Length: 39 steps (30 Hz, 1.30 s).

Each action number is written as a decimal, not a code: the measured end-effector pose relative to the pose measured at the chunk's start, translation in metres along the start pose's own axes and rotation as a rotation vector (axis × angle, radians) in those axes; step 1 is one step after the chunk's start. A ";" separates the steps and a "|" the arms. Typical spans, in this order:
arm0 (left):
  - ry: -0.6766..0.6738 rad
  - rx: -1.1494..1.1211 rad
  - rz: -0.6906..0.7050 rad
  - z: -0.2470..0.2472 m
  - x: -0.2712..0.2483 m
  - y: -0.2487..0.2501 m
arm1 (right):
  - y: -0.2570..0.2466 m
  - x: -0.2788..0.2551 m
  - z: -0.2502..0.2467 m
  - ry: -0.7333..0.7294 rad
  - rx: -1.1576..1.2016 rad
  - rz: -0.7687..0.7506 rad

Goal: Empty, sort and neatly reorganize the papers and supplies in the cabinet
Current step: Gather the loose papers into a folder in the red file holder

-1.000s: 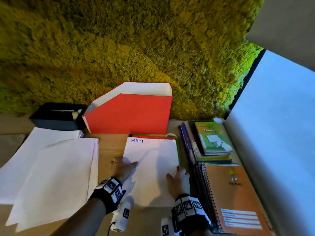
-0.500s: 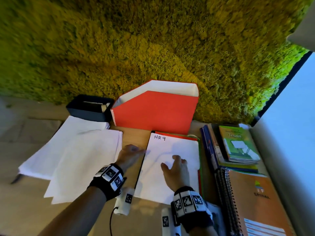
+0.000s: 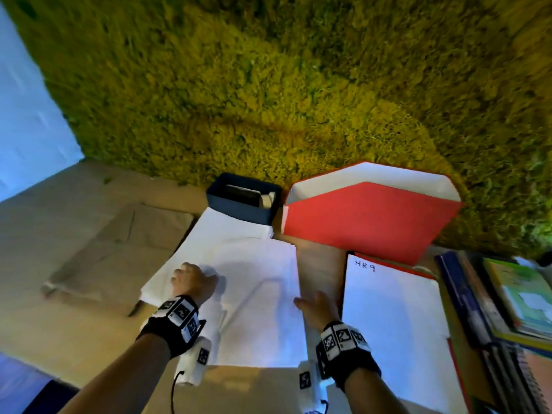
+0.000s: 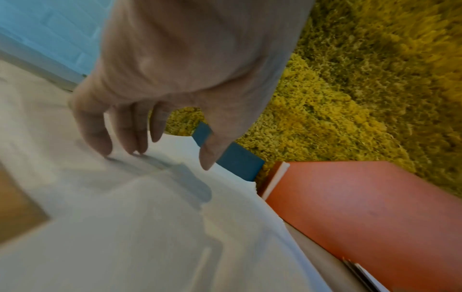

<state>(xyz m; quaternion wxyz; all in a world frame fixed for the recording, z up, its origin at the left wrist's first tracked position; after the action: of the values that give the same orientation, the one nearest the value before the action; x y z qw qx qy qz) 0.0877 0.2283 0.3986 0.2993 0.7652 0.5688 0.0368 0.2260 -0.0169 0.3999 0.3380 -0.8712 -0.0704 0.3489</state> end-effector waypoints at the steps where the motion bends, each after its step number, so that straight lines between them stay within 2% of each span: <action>1: -0.042 -0.012 -0.002 -0.001 0.007 -0.006 | -0.001 0.012 0.010 0.036 0.045 0.019; 4: -0.188 -0.184 0.007 0.008 0.029 -0.019 | 0.008 0.050 0.038 0.055 0.130 0.064; 9: -0.444 -0.493 0.114 0.018 0.011 -0.002 | -0.004 0.039 0.053 0.026 0.157 0.135; 12: -0.376 -0.588 0.234 0.018 0.000 0.012 | -0.004 0.037 0.052 0.092 0.240 0.116; 15: -0.316 -0.595 0.512 0.006 -0.018 0.037 | -0.001 0.030 0.038 0.144 0.423 0.060; 18: -0.310 -0.659 0.822 -0.013 -0.032 0.056 | -0.008 0.020 0.013 0.243 0.559 -0.153; 21: -0.316 -0.741 0.951 -0.025 -0.041 0.070 | -0.027 -0.005 -0.012 0.420 0.503 -0.301; 24: -0.301 -0.816 0.955 -0.028 -0.052 0.084 | -0.040 -0.031 -0.032 0.668 0.492 -0.353; 26: -0.334 -0.866 0.878 -0.018 -0.053 0.088 | -0.036 -0.034 -0.035 0.740 0.476 -0.390; 29: -0.352 -0.859 0.760 0.006 -0.049 0.089 | -0.021 -0.026 -0.027 0.723 0.424 -0.270; 32: -0.367 -0.694 0.781 0.023 -0.044 0.088 | -0.013 -0.028 -0.023 0.690 0.318 -0.231; 34: -0.343 -0.643 0.840 0.023 -0.040 0.086 | -0.015 -0.031 -0.028 0.702 0.301 -0.311; 37: -0.326 -0.756 0.870 0.003 -0.030 0.083 | -0.033 -0.036 -0.037 0.742 0.340 -0.411; 39: -0.191 -0.766 0.841 -0.017 -0.015 0.079 | -0.050 -0.033 -0.034 0.733 0.288 -0.455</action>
<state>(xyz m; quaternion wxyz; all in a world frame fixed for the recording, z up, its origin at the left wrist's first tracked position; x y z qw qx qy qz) 0.1429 0.2081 0.4566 0.5646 0.7625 0.1321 0.2870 0.2295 -0.0093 0.4686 0.5263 -0.8438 -0.0866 -0.0596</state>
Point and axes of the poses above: each hand's wrist, its own x-axis towards the middle knuckle, its own z-axis out of the palm, y = z × x, the point moved 3 cm from there along x, towards the middle knuckle, and after that the axes turned 1 degree about x, right-handed, at the moved point
